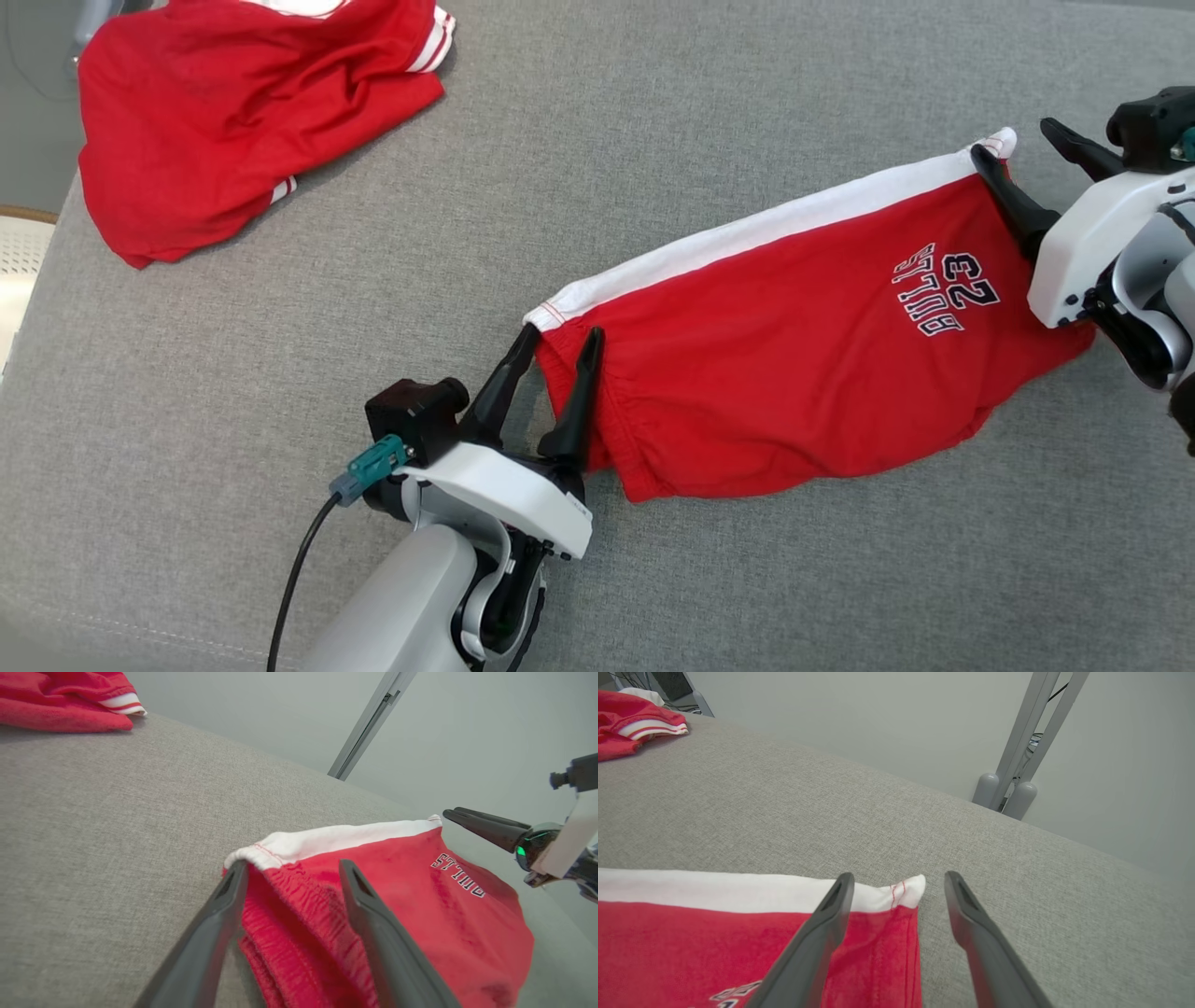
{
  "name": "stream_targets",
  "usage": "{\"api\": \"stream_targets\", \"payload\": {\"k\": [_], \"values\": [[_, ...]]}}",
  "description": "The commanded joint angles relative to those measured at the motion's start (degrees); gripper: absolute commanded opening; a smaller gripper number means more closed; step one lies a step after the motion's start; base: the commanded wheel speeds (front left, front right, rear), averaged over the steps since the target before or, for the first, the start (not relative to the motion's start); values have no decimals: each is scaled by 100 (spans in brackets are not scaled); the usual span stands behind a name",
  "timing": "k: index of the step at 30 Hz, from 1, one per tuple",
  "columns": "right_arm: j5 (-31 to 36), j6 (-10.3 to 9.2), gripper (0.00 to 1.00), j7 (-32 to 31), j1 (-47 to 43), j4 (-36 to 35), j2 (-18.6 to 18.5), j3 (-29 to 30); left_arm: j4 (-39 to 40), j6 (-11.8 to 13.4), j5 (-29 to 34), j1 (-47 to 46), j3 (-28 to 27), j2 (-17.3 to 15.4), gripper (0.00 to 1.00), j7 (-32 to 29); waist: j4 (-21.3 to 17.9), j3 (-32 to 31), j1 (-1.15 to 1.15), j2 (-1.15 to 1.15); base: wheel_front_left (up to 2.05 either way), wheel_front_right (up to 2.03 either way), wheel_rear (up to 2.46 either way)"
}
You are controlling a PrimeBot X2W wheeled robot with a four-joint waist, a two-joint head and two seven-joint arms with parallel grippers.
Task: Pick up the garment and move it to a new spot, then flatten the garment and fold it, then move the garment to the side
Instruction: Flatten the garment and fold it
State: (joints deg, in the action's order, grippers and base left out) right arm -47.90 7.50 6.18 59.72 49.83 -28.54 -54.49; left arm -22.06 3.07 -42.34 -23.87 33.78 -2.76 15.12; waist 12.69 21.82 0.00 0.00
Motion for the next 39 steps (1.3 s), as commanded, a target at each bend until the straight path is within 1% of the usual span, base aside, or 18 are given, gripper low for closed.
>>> {"api": "stream_targets", "payload": {"k": [1,5,7,12,15,18,22,27,34,35,36,37,38,39], "values": [[-85,-2,100,58,79,-31,-77,-56,17,-44,57,57,-11,-54,100,4,-5,-35,0,0,0,0,0],[-292,-2,100,108,72,-97,-248,-271,239,-8,204,251,-146,-170,100,4,-24,-156,0,0,0,0,0],[-422,-2,100,80,2,-138,-342,-362,446,67,362,368,-288,-235,100,4,-32,-233,0,0,0,0,0],[-738,-2,100,-90,-216,-267,-560,-624,924,135,708,710,-697,-351,100,3,-35,-466,0,0,0,0,0],[-928,-2,100,-131,-424,-318,-620,-743,1088,204,918,856,-919,-346,100,3,-17,-607,0,0,0,0,0],[-1121,-2,100,-97,-644,-300,-596,-814,1166,247,1097,970,-1098,-332,100,3,17,-724,0,0,0,0,0],[-1233,-2,100,-86,-847,-170,-542,-886,1173,232,1245,1008,-1203,-293,100,3,69,-788,0,0,0,0,0],[-1353,-2,100,-177,-1031,146,-411,-996,1121,126,1307,1080,-1375,-222,100,3,123,-782,0,0,0,0,0],[-1616,-2,100,-529,-1125,524,-162,-1037,1046,29,1412,1177,-1559,-159,100,3,136,-788,0,0,0,0,0],[-1661,-1,88,-560,-1142,526,-132,-1037,1031,11,1423,1177,-1580,-151,100,3,133,-797,0,0,0,0,0],[-1706,-1,60,-603,-1156,523,-107,-1040,1017,-5,1442,1172,-1595,-142,100,3,131,-806,0,0,0,0,0],[-1740,-1,45,-626,-1167,522,-84,-1050,1005,-1,1462,1172,-1608,-135,100,3,129,-816,0,0,0,0,0],[-1778,-1,37,-651,-1177,524,-66,-1062,991,-13,1477,1183,-1619,-129,100,3,127,-827,0,0,0,0,0],[-1803,-1,31,-655,-1186,524,-50,-1068,978,-30,1481,1194,-1628,-123,100,3,125,-837,0,0,0,0,0]]}}
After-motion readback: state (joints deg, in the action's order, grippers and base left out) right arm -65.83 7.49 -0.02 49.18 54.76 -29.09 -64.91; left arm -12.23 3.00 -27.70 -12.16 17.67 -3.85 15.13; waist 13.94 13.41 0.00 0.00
